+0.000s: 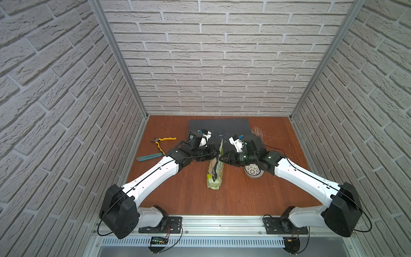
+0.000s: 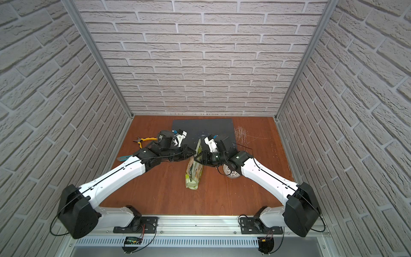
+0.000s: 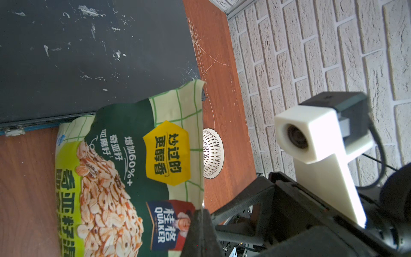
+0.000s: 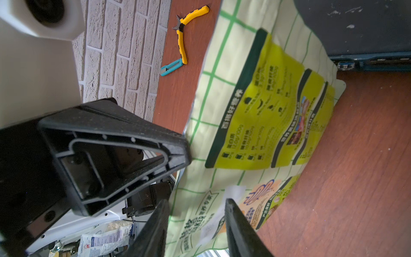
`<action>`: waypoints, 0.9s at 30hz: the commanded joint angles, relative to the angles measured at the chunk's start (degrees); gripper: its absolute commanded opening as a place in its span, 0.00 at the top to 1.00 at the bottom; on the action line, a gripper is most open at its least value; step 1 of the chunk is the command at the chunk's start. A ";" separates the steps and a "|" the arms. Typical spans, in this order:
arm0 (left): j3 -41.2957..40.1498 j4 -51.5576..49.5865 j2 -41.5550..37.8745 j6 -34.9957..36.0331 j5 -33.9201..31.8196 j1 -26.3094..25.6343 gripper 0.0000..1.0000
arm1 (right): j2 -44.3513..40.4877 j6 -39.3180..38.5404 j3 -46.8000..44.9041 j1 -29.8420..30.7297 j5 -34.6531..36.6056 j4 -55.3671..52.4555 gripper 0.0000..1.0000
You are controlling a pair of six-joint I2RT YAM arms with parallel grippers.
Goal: Pour the oats into the breakfast bowl
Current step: Open the oats bag at the center of the board.
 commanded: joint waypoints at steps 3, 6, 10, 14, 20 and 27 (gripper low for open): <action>0.29 1.78 -0.48 0.34 -1.37 -0.49 0.87 | 1.11 -1.33 0.48 0.53 3.11 -1.65 0.59; 0.32 1.21 -1.40 0.89 -2.09 -0.43 0.81 | 1.54 -1.07 0.45 0.53 3.86 -1.86 0.59; 0.37 -0.02 -2.77 1.54 -3.49 -0.44 0.73 | 1.93 -0.88 0.44 0.53 4.99 -1.90 0.61; 0.30 -1.70 -3.68 1.79 -5.07 -0.33 0.65 | 2.49 -0.46 0.45 0.53 4.76 -1.12 0.62; -0.24 -2.11 -4.66 1.81 -5.00 0.20 0.66 | 2.35 0.00 -0.01 0.53 4.60 0.62 0.61; 0.11 -1.26 -3.33 1.81 -4.71 0.45 0.73 | 2.59 0.00 0.08 0.53 4.43 0.55 0.61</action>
